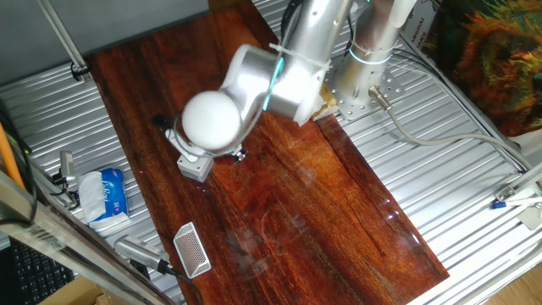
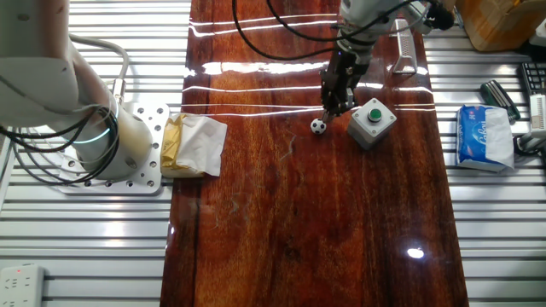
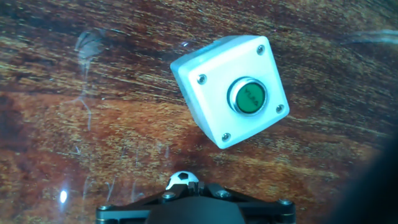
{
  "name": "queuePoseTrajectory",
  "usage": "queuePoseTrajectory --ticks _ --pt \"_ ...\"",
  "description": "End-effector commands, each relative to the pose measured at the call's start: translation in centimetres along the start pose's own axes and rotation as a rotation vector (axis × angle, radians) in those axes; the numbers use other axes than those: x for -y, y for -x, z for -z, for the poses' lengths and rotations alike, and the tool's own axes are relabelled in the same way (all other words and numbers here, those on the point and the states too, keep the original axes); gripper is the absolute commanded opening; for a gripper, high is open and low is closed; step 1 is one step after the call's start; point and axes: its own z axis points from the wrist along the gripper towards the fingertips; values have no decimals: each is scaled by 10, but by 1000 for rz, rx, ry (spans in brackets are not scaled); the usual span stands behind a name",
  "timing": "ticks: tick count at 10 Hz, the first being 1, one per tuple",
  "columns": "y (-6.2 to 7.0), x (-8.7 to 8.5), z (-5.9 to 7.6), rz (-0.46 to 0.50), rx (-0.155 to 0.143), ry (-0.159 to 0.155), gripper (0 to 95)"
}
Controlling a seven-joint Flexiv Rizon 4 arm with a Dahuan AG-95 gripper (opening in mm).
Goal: Push the soccer ball into the goal
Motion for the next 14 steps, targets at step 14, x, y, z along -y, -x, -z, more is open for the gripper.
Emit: queuePoseTrajectory --ticks 14 --pt "-4 0 7 -72 149 460 0"
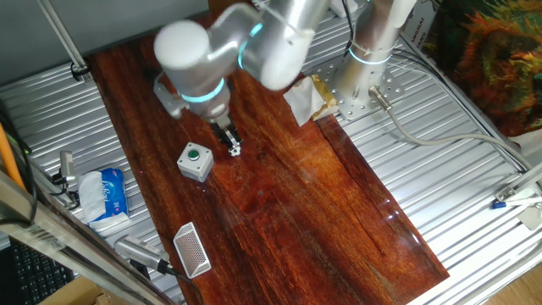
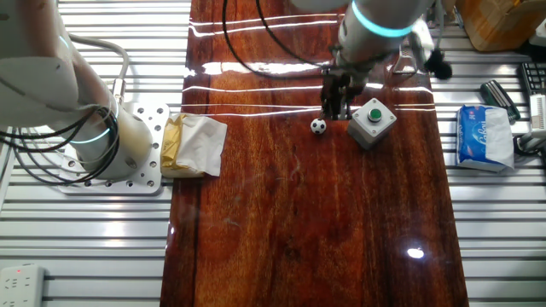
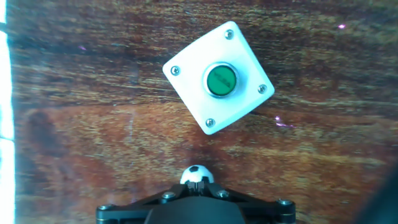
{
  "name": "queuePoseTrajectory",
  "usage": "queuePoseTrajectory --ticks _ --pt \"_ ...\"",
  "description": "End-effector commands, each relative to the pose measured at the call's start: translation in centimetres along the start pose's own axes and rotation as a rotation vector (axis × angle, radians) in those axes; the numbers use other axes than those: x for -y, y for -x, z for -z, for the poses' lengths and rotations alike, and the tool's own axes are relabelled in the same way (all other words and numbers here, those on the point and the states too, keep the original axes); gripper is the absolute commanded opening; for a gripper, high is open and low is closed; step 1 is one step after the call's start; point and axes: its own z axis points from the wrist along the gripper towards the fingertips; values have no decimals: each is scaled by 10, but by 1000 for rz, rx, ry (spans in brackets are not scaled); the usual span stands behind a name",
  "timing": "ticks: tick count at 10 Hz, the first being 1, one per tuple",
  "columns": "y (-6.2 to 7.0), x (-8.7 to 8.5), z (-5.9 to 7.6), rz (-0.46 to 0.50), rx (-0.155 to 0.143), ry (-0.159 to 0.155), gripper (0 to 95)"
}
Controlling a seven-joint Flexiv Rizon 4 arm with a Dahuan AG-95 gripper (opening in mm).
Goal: Push the soccer ball into the goal
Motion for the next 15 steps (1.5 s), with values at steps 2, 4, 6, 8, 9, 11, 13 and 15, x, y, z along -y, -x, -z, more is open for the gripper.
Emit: queuePoseTrajectory --ticks 2,4,6,8,9,11,13,15 --pt "1 -2 -1 78 6 30 0" --pt "1 -2 -1 92 9 28 0" --pt "1 -2 -1 106 9 25 0" --pt "1 -2 -1 110 8 25 0" --pt "1 -2 -1 113 6 27 0" --pt "1 -2 -1 103 19 31 0" --pt "1 -2 -1 44 21 25 0" --pt "1 -2 -1 -45 1 6 0"
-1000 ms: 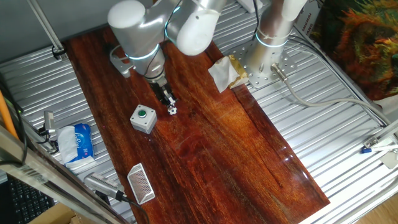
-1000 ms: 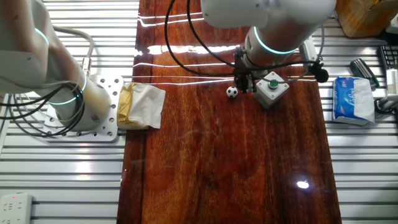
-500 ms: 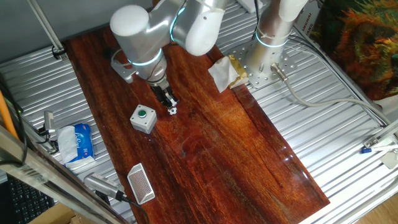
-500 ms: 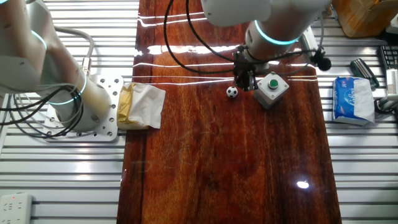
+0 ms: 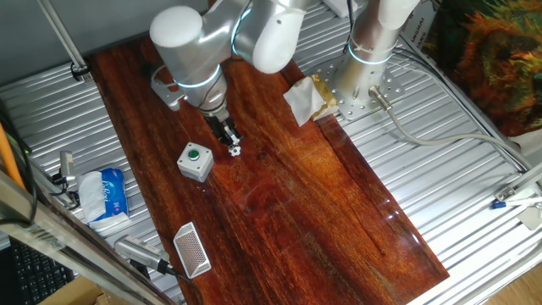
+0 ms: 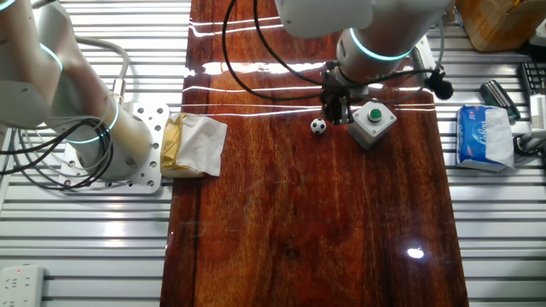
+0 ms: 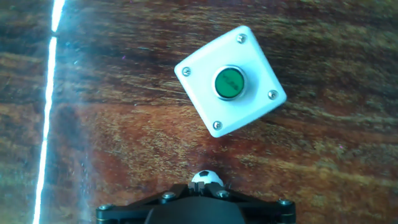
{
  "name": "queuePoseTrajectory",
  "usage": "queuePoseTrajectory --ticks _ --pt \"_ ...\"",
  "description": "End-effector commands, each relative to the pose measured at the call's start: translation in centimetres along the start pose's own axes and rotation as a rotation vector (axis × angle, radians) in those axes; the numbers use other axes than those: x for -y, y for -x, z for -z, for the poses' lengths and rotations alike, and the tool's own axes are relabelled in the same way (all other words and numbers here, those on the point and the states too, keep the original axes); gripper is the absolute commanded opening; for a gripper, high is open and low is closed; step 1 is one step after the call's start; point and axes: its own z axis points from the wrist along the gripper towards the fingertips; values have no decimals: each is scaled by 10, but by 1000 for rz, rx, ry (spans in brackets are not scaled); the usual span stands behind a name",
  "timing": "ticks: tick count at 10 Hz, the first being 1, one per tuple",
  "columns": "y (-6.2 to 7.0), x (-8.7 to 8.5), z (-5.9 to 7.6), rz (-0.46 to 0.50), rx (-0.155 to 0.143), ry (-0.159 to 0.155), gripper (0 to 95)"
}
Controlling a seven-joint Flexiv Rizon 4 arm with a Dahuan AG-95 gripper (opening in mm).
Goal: Push the soccer ball into the goal
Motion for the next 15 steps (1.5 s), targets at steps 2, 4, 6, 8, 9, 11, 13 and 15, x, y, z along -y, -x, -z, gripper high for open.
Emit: queuePoseTrajectory --ticks 2,4,6,8,9,11,13,15 --pt "0 0 1 -128 -29 -47 0" --pt "0 0 1 -133 -36 -64 0" --pt "0 0 1 -138 -37 -69 0" --pt "-1 0 1 -161 -42 -98 0" --pt "-1 1 2 -162 -48 -124 0" --pt "-2 11 -2 -165 -47 -153 0" --pt "-10 30 -3 -140 -45 -168 0" --pt "-11 46 -1 -132 -34 -172 0"
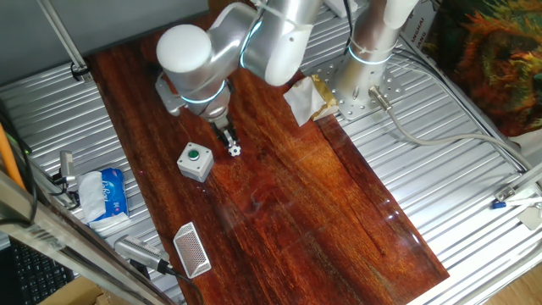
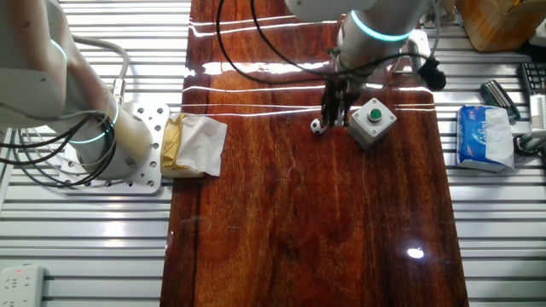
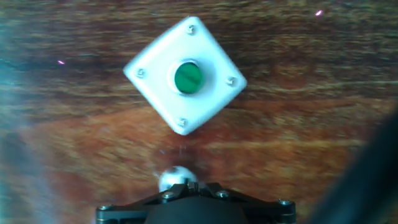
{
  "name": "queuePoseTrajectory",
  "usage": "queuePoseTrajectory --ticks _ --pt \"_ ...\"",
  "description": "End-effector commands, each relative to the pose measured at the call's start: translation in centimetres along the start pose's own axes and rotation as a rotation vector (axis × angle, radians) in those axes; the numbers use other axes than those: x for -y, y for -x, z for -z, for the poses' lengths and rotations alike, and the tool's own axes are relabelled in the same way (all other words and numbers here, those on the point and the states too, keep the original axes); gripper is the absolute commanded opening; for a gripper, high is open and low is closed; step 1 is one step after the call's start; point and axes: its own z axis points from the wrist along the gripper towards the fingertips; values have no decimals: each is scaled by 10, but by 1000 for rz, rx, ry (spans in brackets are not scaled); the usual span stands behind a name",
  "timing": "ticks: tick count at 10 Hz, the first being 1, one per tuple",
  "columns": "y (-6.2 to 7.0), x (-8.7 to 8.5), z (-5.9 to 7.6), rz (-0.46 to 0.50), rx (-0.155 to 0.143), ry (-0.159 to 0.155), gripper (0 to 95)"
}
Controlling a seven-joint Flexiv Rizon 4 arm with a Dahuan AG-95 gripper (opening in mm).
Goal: Push the soccer ball into the goal
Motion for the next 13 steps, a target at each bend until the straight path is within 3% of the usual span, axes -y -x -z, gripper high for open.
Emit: queuePoseTrajectory --ticks 1,4,7,10,13 --pt "4 10 1 3 2 3 0" --pt "19 19 6 -24 9 22 0" --pt "25 25 -4 -26 16 33 0" --pt "24 24 -13 -51 24 75 0" --pt "22 12 -27 -57 37 68 0"
